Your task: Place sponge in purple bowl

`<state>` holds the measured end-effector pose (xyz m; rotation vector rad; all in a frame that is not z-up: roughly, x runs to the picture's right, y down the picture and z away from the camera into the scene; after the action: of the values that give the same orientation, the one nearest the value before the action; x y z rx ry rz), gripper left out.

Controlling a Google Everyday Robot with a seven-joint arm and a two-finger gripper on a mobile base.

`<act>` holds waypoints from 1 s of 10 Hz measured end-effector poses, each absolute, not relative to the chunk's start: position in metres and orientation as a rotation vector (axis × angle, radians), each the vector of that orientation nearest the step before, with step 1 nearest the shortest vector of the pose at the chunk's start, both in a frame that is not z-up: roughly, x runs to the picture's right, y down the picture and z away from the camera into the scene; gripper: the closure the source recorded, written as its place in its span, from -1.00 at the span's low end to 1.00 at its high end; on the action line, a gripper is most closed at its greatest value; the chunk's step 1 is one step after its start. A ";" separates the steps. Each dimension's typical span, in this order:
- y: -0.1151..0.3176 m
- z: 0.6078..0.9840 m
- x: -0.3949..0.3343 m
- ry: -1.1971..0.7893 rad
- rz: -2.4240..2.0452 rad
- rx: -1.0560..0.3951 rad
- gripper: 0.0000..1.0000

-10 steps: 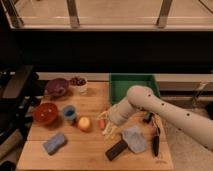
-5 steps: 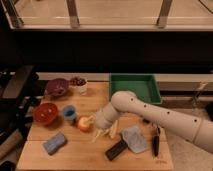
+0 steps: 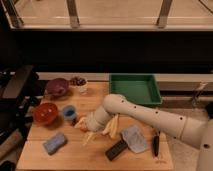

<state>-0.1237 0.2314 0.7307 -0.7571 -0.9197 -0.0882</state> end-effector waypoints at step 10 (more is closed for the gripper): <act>0.245 0.745 -0.161 -0.924 0.006 -0.746 -0.33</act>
<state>-0.1607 0.2453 0.7450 -0.7456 -0.9240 0.0063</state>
